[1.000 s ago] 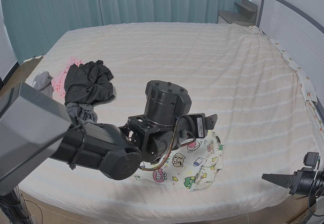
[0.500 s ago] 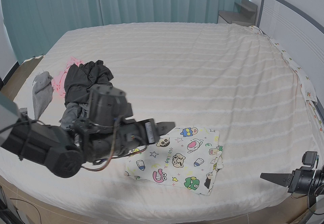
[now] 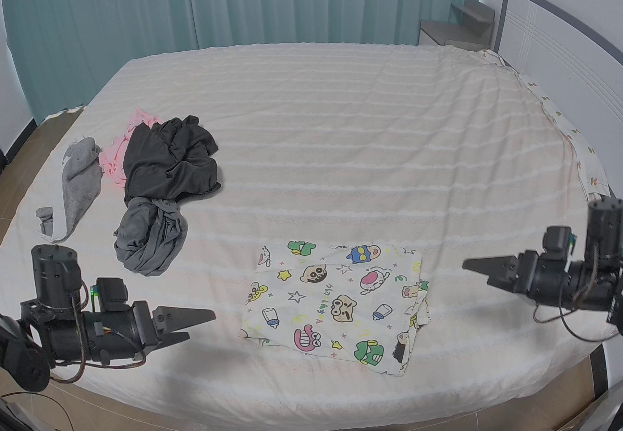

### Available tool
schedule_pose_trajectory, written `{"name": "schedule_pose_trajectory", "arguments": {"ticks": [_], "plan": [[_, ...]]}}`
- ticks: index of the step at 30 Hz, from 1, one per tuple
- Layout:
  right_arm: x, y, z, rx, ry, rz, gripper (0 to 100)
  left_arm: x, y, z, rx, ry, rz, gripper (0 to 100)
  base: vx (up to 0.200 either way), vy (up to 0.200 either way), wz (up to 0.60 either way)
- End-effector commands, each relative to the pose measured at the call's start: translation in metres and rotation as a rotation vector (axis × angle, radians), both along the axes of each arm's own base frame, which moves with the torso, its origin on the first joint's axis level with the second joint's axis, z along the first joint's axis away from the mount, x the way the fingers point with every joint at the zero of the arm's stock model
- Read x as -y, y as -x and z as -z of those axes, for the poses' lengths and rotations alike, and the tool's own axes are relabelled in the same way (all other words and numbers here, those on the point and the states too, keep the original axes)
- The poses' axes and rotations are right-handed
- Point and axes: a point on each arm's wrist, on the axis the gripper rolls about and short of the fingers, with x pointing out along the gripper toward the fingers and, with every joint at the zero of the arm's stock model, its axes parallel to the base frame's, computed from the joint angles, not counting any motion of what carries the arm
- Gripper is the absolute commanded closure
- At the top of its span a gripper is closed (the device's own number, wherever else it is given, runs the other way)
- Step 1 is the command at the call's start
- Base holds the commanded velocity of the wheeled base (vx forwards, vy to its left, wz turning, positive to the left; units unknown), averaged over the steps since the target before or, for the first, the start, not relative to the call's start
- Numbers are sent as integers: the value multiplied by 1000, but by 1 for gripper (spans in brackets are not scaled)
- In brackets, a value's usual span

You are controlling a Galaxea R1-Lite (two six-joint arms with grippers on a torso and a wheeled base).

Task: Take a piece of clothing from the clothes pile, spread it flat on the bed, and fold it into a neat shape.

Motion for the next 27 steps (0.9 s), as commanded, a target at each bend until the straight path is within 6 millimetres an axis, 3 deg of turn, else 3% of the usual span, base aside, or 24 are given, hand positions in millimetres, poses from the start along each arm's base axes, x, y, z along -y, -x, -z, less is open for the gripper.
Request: {"name": "schedule_pose_trajectory", "arguments": {"ticks": [1,5,8,15,20,27], "plan": [[-26,-102,33,-143,79,77,0,-25,40,16,-55,120,29,0,0,0,0],[-33,-134,53,-169,128,128,0,-26,43,20,-70,160,121,0,0,0,0],[-37,-143,68,-200,173,154,0,-28,42,23,-89,171,127,0,0,0,0],[-46,-167,78,-214,190,152,0,-28,38,29,-128,172,127,0,0,0,0],[-56,-171,72,-193,185,130,0,-28,38,30,-132,171,128,0,0,0,0],[-69,-178,88,-212,198,104,0,-28,38,31,-134,170,124,0,0,0,0]]}}
